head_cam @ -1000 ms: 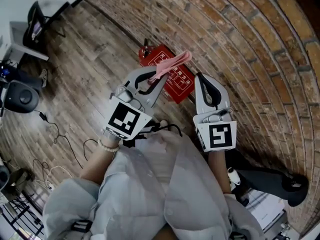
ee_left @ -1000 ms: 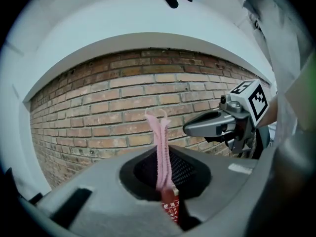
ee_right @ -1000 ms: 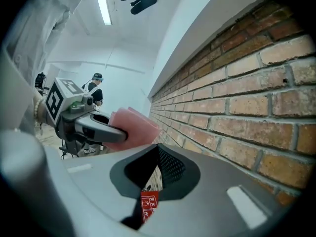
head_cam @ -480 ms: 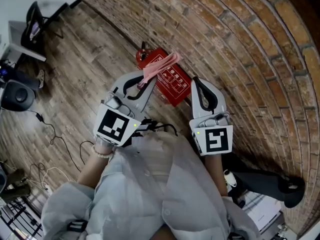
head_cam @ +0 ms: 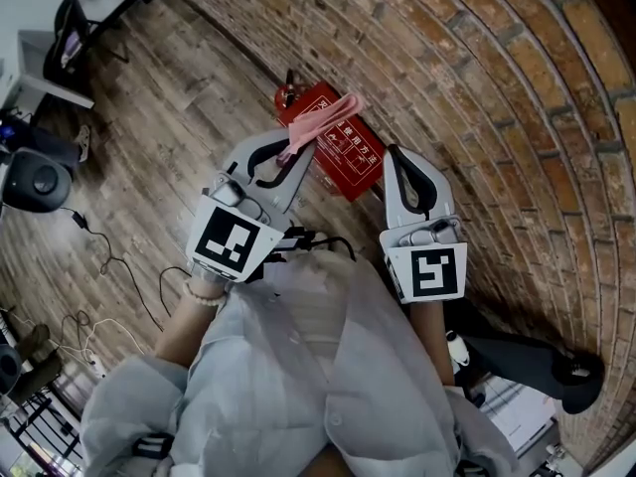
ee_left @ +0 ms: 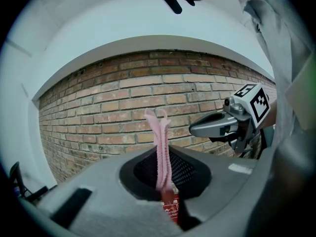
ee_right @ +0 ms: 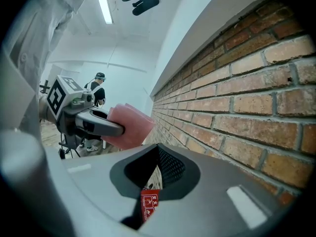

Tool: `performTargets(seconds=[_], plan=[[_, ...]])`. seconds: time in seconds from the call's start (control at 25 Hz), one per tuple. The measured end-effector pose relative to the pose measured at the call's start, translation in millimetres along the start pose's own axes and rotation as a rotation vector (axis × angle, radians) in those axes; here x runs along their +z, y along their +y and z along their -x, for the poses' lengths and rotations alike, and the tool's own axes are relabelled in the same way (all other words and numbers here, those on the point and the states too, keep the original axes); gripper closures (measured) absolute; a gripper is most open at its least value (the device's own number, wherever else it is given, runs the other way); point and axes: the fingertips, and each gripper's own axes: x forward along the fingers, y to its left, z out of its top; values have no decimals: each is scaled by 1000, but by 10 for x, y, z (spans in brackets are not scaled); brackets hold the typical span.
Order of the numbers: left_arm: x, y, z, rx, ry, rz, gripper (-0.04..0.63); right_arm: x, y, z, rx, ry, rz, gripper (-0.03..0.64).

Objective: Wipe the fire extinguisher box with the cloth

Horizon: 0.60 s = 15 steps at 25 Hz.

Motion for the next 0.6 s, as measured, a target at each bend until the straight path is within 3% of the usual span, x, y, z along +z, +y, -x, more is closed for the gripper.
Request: performTargets(seconds=[0.6], plan=[[-55, 30, 21, 15, 13, 21, 584, -30, 46, -27, 28, 17, 23, 612]])
